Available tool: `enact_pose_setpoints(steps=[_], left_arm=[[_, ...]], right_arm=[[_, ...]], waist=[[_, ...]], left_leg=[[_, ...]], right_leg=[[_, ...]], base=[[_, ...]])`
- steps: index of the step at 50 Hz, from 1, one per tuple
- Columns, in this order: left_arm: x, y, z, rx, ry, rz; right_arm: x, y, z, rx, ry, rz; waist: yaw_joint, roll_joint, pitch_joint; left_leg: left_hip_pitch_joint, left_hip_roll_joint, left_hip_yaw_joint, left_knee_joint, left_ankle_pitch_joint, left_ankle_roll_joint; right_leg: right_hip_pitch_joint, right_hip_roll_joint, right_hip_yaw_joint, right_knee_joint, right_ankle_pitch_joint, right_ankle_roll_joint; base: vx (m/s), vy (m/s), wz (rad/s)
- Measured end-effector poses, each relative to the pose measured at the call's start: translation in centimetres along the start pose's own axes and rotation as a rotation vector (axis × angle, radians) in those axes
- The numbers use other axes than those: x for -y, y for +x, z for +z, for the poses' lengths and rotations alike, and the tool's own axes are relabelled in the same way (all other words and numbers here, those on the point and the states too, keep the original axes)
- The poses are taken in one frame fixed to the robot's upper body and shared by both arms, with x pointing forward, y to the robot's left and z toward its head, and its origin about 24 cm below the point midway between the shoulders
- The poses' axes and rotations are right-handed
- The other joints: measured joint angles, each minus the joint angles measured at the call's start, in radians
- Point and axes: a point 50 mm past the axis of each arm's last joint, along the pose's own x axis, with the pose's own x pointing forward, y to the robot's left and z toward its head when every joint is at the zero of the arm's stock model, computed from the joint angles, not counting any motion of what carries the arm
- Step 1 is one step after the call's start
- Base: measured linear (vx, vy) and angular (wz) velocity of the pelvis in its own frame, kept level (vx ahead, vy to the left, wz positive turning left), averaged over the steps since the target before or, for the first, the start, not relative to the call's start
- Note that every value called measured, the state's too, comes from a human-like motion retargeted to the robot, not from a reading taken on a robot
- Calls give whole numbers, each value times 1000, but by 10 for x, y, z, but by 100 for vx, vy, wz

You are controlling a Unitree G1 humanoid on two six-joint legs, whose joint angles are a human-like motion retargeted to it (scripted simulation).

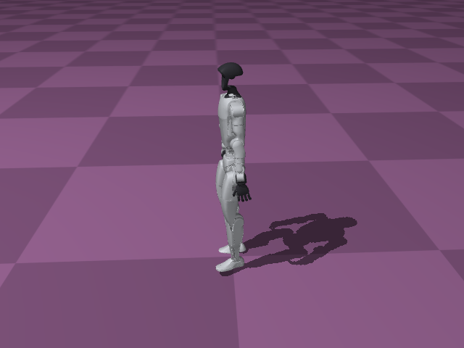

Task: Upper body actions

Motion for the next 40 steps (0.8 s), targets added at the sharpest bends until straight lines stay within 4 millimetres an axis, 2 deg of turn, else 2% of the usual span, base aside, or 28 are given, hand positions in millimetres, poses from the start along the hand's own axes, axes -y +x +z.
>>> enact_pose_setpoints(steps=[5,12,15,18,20,23,25,27,28,30,32,34,36,38,40], left_arm=[[-1,0,-2,1,-9,2],[3,0,-1,8,-22,12],[-5,-3,12,52,-5,34],[-33,-14,57,196,-41,61],[-60,-32,107,348,-106,120],[-102,-82,189,610,-163,255],[-125,-122,230,762,-164,344],[-157,-195,279,973,-156,482],[-167,-227,295,1060,-163,538],[-178,-286,317,1216,-186,628],[-185,-358,333,1413,-216,715],[-187,-421,337,1573,-221,779],[-188,-476,332,1696,-204,841],[-189,-532,317,1818,-179,927],[-189,-586,291,1959,-161,1024]], right_arm=[[-6,-1,-5,0,97,-12],[-21,-3,-21,-58,319,21],[-13,-3,-17,-47,408,-22],[27,-1,13,52,547,-121],[72,-6,48,193,613,-171],[152,-35,110,452,621,-233],[197,-64,145,610,610,-283],[257,-125,190,877,587,-369],[280,-156,207,992,579,-404],[314,-216,228,1188,563,-465],[346,-292,239,1413,541,-549],[367,-361,236,1592,515,-634],[381,-424,220,1740,482,-728],[387,-493,194,1879,443,-862],[382,-560,162,2021,414,-1018]], waist=[[68,-2,7],[-3,1,13],[-3,4,-10],[3,6,-36],[3,6,-56],[-7,8,-94],[-13,11,-112],[-16,22,-156],[-16,26,-175],[-12,35,-205],[2,45,-245],[16,46,-277],[25,41,-319],[26,37,-348],[24,30,-354]], left_leg=[[4,23,76,-4,-8,-7],[-15,20,23,-4,3,-3],[-34,29,26,0,8,-6],[-34,32,28,0,12,-7],[-30,31,28,1,15,-7],[-24,32,22,3,17,-7],[-22,33,20,4,18,-8],[-27,37,23,5,15,-11],[-33,39,24,6,13,-13],[-46,42,28,8,9,-16],[-66,45,34,6,5,-20],[-95,46,35,6,2,-23],[-129,49,31,8,0,-26],[-159,52,25,9,0,-28],[-180,57,22,10,-1,-31]], right_leg=[[-19,-12,89,15,-6,27],[-23,-5,25,-1,7,15],[-43,-11,19,3,11,19],[-45,-8,19,3,12,15],[-41,-5,18,3,12,11],[-32,0,14,3,9,6],[-30,3,13,4,7,4],[-40,8,20,6,5,3],[-49,9,23,7,4,3],[-66,11,30,10,2,3],[-93,14,42,11,-1,5],[-124,14,49,13,-4,7],[-155,13,48,13,-9,9],[-179,14,42,11,-13,12],[-196,15,41,10,-16,16]], base=[[0,-5,-71],[-7,-3,30],[-6,1,7],[0,0,0],[-2,3,6],[0,2,5],[2,3,-1],[11,7,-13],[8,8,-17],[6,8,-18],[6,6,-17],[3,-2,2],[10,-8,18],[7,-13,26],[-1,-19,16]])
